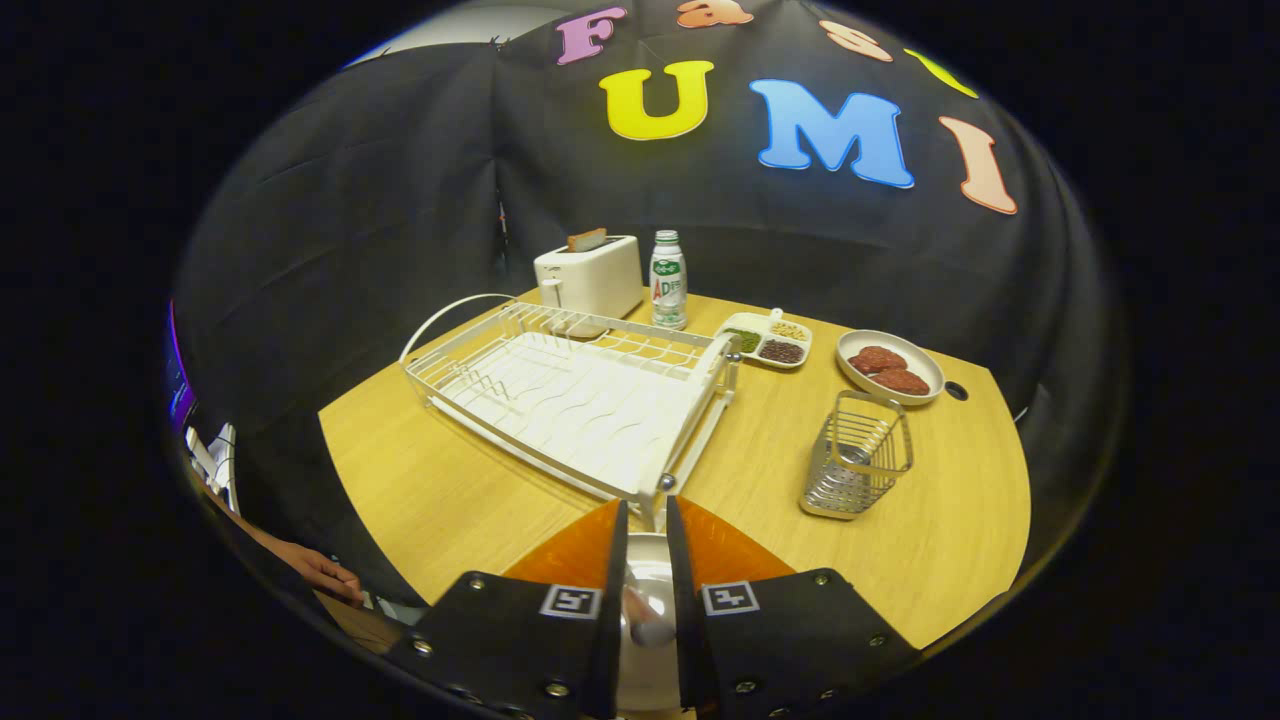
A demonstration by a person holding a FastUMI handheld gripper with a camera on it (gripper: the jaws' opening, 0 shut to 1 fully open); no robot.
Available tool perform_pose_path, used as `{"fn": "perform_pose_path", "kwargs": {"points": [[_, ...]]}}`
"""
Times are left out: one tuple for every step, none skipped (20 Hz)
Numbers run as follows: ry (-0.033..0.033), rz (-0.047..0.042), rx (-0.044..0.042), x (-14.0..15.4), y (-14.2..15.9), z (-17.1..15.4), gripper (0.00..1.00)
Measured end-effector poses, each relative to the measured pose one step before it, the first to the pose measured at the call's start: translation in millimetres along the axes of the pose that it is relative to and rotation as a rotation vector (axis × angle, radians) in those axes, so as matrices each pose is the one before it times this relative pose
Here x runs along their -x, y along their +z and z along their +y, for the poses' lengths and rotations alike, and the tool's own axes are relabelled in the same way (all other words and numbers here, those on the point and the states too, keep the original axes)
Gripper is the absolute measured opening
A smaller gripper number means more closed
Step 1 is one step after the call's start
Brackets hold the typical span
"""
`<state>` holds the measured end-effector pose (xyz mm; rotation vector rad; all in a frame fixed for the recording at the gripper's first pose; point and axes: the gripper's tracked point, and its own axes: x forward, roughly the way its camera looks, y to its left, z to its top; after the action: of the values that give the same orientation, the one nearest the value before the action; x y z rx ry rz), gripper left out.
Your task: Take the plate from the dish rack, then take the spoon from the basket and place it into the plate.
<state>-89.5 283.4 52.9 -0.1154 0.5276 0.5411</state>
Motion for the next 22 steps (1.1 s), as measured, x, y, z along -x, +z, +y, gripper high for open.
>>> {"fn": "perform_pose_path", "kwargs": {"points": [[-0.01362, -0.02188, -0.01002, 4.07, 5.10, -4.29, 0.27], [-0.01679, -0.03209, -0.00857, 5.58, 9.43, -7.27, 0.27], [-0.01806, -0.03270, -0.01046, 7.31, 8.73, -4.59, 0.26], [-0.02444, -0.02759, -0.01031, 4.79, 9.52, -7.90, 0.27], [-0.02704, -0.02930, -0.01031, 5.51, 9.36, -9.33, 0.26], [-0.02869, -0.03459, -0.01001, 5.39, 13.92, -11.22, 0.26], [-0.02985, -0.03397, -0.00851, 5.71, 12.16, -10.40, 0.26], [-0.03083, -0.03817, -0.00730, 6.55, 16.27, -11.00, 0.26], [-0.03225, -0.04541, -0.00526, 4.26, 18.68, -10.57, 0.26], [-0.03457, -0.04956, -0.00400, 6.35, 20.45, -12.64, 0.26], [-0.03136, -0.05204, -0.00578, 5.56, 18.94, -12.56, 0.26], [-0.03126, -0.04567, -0.00908, 4.20, 19.52, -12.48, 0.26], [-0.03488, -0.03527, -0.01050, 2.21, 14.50, -12.91, 0.26], [-0.02684, -0.02988, -0.00911, 2.04, 13.71, -11.00, 0.28], [-0.01016, -0.02154, -0.00779, 2.41, 9.41, -6.27, 0.51], [-0.01590, -0.01622, 0.00224, 6.39, 9.25, -6.87, 0.75], [-0.02310, -0.01370, 0.00790, -5.15, 0.75, -12.57, 0.98], [-0.01693, -0.01795, 0.00325, 0.11, 4.37, -8.29, 0.96], [-0.00443, -0.01338, -0.00085, 1.25, 3.19, -2.21, 0.97], [-0.00392, -0.01685, 0.00940, -0.17, 2.59, -2.88, 0.97], [-0.00333, -0.02082, 0.01342, -4.89, 5.85, -4.83, 0.97], [-0.00928, -0.00657, 0.01222, -2.30, 0.95, -5.12, 0.97]]}}
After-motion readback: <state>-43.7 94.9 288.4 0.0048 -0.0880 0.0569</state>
